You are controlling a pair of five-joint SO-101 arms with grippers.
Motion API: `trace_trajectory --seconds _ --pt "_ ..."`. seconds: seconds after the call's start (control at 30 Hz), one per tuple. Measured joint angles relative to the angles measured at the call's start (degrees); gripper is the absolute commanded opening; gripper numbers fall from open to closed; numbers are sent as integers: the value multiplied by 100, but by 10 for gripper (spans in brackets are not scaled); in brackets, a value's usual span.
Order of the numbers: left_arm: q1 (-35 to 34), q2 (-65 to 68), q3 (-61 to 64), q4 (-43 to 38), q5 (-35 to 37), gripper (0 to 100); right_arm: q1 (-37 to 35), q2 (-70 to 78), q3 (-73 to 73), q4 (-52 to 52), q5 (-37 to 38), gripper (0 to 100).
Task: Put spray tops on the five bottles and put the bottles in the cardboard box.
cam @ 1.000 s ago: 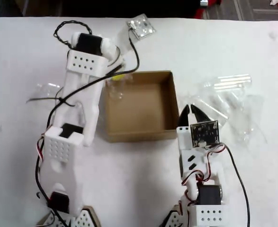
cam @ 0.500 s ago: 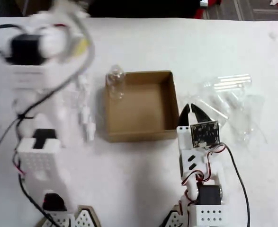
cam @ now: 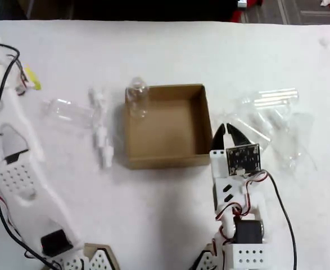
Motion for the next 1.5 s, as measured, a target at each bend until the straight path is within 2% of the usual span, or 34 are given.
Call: trace_trajectory --seconds 0.27,0.63,1.1,1.5 --pt "0 941 -475 -62 1495 229 -44 0 0 0 0 18" --pt "79 1301 -633 -79 2831 229 -70 0 0 18 0 18" --pt "369 1301 -633 -70 3754 226 -70 0 0 18 0 18" --pt "369 2136 -642 -545 3903 226 -70 0 0 18 0 18"
